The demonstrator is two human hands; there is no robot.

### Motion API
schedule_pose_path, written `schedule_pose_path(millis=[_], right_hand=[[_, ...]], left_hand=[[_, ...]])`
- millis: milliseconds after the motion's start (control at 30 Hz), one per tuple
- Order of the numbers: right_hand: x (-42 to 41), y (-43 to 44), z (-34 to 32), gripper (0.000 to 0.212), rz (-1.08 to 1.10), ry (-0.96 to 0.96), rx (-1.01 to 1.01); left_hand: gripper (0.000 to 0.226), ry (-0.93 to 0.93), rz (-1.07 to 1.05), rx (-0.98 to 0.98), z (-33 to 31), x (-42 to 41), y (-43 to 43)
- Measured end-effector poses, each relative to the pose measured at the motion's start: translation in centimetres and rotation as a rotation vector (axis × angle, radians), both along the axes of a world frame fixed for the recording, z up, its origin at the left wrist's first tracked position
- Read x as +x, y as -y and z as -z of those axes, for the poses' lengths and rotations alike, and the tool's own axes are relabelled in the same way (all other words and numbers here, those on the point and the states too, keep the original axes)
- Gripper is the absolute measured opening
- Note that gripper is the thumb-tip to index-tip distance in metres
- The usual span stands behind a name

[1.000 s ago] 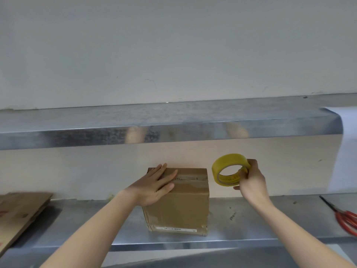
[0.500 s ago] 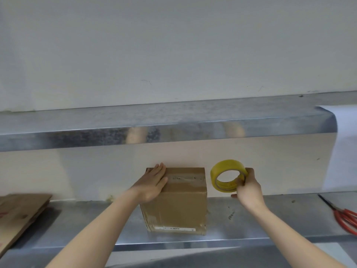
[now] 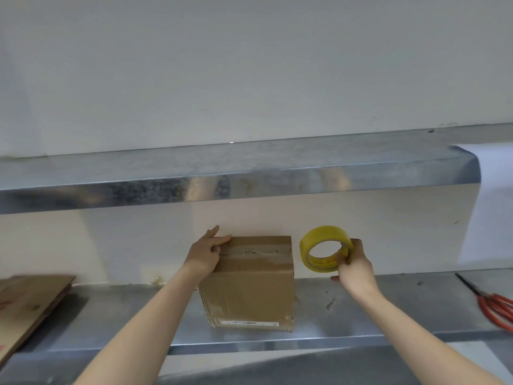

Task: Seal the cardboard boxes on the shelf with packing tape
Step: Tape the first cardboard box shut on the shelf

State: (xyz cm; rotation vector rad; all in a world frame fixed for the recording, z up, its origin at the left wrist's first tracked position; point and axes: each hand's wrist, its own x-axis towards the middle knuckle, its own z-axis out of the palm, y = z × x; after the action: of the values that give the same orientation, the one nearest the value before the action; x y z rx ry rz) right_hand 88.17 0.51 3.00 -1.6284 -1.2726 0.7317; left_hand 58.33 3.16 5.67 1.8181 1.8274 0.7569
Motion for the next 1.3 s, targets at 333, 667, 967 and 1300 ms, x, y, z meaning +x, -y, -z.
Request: schedule_pose_path(millis=[333,667,967,1300], right_hand=[[0.1,-0.6,0.4,0.008,0.024,0.122,0.007],[0.5,-0.6,0.9,0.011,-0.004,0.151,-0.01],[1.6,-0.3,1.2,0.046,-0.104,0.19,-0.03],[1.1,-1.0,0.3,0.041,-0.364,0.315,0.042]], left_hand=[[0.027,-0.316,-0.101,-0.036,-2.1,2.7,-0.3],[0.09,-0.508,-0.2,-0.142,-2.4,7.5,0.2],[0.126,-0.408,-0.247,-0.136,-0.8,8.6,0.9],[0.095,-0.507,-0.054,-0.342,-0.6,8.2,0.3]])
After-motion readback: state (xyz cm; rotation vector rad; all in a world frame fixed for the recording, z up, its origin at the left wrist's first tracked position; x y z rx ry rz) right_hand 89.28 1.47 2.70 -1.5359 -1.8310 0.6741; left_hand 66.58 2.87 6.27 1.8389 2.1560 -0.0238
